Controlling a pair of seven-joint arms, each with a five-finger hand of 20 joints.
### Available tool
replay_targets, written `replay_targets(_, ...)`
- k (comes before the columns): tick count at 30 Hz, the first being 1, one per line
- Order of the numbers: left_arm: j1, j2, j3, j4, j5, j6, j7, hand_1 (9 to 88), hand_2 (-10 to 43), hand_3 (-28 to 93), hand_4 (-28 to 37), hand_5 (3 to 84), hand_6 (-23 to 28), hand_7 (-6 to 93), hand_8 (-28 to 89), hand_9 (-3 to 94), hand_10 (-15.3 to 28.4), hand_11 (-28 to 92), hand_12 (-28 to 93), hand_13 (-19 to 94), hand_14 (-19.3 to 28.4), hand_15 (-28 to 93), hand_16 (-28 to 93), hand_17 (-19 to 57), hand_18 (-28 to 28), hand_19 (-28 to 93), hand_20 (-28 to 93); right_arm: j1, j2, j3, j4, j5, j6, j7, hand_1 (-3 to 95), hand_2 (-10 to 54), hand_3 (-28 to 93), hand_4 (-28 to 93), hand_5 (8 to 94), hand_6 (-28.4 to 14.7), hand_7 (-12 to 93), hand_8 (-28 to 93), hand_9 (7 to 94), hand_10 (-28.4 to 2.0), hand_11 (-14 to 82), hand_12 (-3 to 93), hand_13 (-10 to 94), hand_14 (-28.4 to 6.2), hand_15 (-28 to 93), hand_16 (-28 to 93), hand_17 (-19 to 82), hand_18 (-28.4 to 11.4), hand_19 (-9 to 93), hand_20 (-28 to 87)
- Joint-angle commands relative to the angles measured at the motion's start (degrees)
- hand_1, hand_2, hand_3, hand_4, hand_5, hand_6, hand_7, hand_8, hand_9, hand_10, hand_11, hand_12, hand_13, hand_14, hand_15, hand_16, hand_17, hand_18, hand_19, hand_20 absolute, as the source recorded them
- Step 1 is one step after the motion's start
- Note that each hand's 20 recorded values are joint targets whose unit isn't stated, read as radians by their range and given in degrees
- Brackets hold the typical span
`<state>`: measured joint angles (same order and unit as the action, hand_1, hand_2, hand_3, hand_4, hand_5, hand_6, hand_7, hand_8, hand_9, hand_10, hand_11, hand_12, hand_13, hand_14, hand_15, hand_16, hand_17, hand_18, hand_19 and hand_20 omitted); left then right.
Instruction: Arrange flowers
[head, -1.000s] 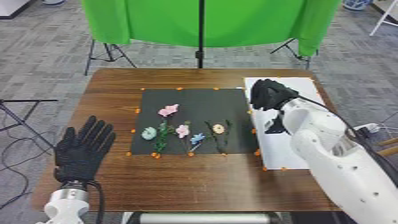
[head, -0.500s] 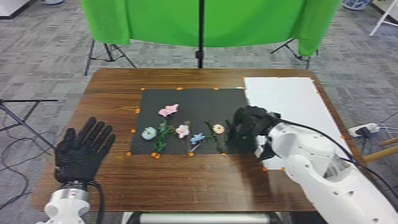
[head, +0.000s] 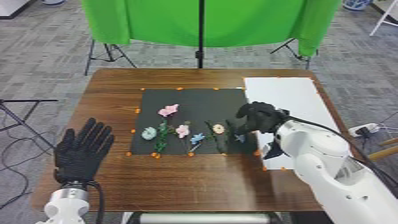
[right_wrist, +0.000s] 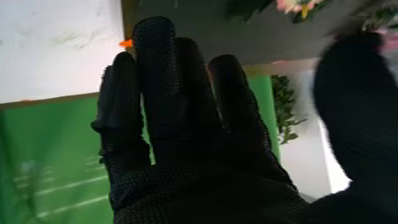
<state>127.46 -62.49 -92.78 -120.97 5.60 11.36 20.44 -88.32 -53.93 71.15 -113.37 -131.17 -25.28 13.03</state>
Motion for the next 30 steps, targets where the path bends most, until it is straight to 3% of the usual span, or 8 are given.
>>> replay_targets(1, -2.52, 0.19, 0.07, 0.80, 1.05, -0.67, -0.80, 26.0, 17.6, 75, -28.3, 45.3, 10.0, 13.4, -10, 36.3, 15.6, 20, 9, 27, 15.8, 34, -8, -7.6, 13.4, 35, 11, -8.31, -2.61, 13.67, -3.45, 10.49, 13.08, 0.95, 19.1, -1.0, 78, -28, 46.9, -6.2, 11, -11, 49.3, -19.7, 13.5, 14.8, 49, -16.3, 37, 13, 24, -21.2, 65, 26)
replay_targets(5, -3.04, 0.50, 0.00, 0.85, 1.97, -1.68, -1.09, 26.0, 17.6, 75, -28.3, 45.2, 10.0, 13.1, -9, 36.4, 15.6, 20, 9, 27, 15.6, 33, -8, -7.6, 13.4, 35, 11, -13.23, -4.08, 22.19, -3.95, 20.46, 15.75, -5.63, 13.4, 4.4, 78, -28, 38.2, -5.2, 10, -10, 38.3, -18.4, 6.8, 12.6, 37, -17.1, 19, 15, 17, -20.4, 51, 20)
replay_targets(8, -3.40, 0.42, -0.43, 1.53, 4.87, -1.42, -0.01, 25.7, 17.6, 75, -28.3, 45.0, 10.1, 11.9, -10, 36.4, 15.6, 19, 8, 27, 15.0, 31, -9, -7.3, 13.2, 34, 11, -14.59, -6.41, 25.98, -3.59, 45.36, 17.49, -6.30, 10.6, 6.7, 77, -28, 34.4, -3.6, 9, -10, 33.1, -15.5, 3.6, 11.0, 29, -15.7, 6, 20, 14, -18.1, 39, 17)
replay_targets(11, -3.98, 0.44, -1.34, 2.23, 4.71, -1.76, -0.01, 25.0, 17.4, 75, -28.3, 44.4, 9.7, 11.1, -9, 36.1, 15.8, 18, 8, 27, 14.8, 29, -8, -7.1, 12.9, 34, 11, -14.88, -10.53, 28.14, -3.60, 51.05, 16.42, -7.13, 9.5, 7.3, 77, -28, 32.9, -2.6, 8, -10, 31.8, -14.6, 2.5, 9.5, 26, -14.6, 4, 19, 14, -15.8, 30, 16)
replay_targets(12, -4.15, 0.41, -1.75, 2.51, 5.11, -2.62, -0.23, 24.8, 17.3, 75, -28.3, 44.3, 9.6, 10.9, -9, 36.1, 15.8, 17, 7, 27, 14.7, 29, -8, -7.1, 12.8, 33, 11, -15.53, -11.87, 28.56, -3.85, 49.80, 16.63, -8.72, 8.8, 7.5, 78, -28, 33.0, -2.5, 8, -10, 31.6, -14.7, 2.3, 9.3, 25, -14.4, 4, 18, 14, -15.4, 29, 16)
replay_targets(14, -4.80, 0.30, -2.03, 2.91, 6.68, -2.77, -0.35, 24.2, 17.1, 75, -28.3, 43.9, 9.5, 10.1, -9, 35.8, 15.8, 17, 7, 26, 14.5, 27, -8, -6.9, 12.7, 32, 10, -17.15, -13.68, 28.17, -4.54, 53.56, 19.38, -10.95, 6.9, 7.6, 78, -28, 33.0, -2.3, 8, -10, 31.4, -14.8, 1.8, 8.9, 24, -13.9, 3, 18, 13, -14.4, 25, 15)
replay_targets(16, -5.31, 0.30, -2.26, 3.19, 7.73, -3.16, -0.10, 23.6, 16.9, 75, -28.3, 42.8, 9.4, 8.8, -9, 34.9, 15.7, 15, 7, 25, 14.2, 25, -8, -6.8, 12.4, 32, 10, -18.43, -15.53, 28.65, -5.02, 60.95, 17.74, -11.03, 6.0, 7.6, 79, -28, 33.3, -2.1, 7, -10, 31.6, -14.8, 1.7, 8.6, 24, -13.1, 3, 17, 13, -13.4, 22, 14)
replay_targets(30, -5.50, 0.42, -2.48, 2.94, 9.51, -3.65, 0.23, 19.1, 19.3, 73, -28.3, 39.9, 8.6, 6.2, -8, 31.8, 15.0, 13, 5, 21, 12.4, 18, -7, -6.4, 11.5, 29, 9, -24.69, -20.05, 31.83, -7.80, 66.63, 16.74, -9.17, 3.3, 8.4, 79, -28, 34.6, -2.8, 7, -10, 31.7, -14.8, 1.5, 7.8, 23, -12.8, 2, 14, 13, -11.0, 16, 12)
